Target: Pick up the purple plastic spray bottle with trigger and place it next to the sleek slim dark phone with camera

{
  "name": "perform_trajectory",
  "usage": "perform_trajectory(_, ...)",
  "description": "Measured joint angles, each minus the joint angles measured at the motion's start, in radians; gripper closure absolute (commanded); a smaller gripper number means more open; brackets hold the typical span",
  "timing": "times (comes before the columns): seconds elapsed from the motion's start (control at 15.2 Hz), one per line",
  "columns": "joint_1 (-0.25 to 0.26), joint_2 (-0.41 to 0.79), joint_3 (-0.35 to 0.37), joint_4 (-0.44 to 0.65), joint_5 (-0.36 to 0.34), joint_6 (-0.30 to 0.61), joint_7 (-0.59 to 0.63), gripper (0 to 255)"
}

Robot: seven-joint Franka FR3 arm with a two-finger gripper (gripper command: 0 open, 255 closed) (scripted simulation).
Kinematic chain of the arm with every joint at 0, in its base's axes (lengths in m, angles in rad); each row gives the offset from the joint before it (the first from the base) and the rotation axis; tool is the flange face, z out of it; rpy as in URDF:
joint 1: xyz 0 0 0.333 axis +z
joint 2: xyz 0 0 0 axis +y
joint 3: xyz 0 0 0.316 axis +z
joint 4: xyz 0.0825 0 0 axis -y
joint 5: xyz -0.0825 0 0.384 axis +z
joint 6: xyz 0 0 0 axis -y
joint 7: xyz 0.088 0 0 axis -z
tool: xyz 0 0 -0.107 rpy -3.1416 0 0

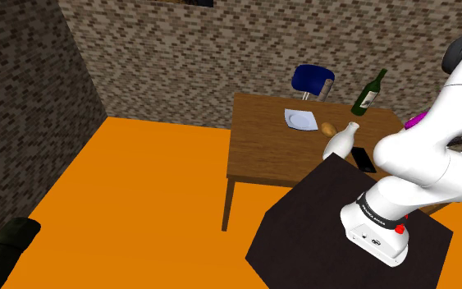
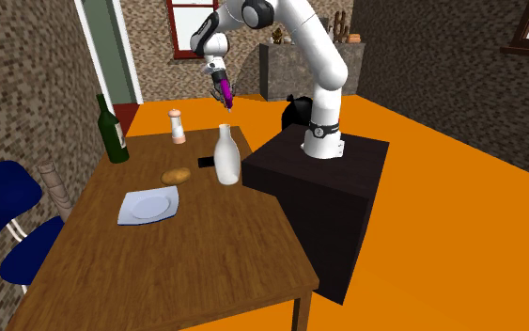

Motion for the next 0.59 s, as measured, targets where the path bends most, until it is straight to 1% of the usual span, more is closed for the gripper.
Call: perform_trajectory(0.59, -0.013, 0.070, 0.027, -0.015, 0.036, 0.072, -0.028, 255)
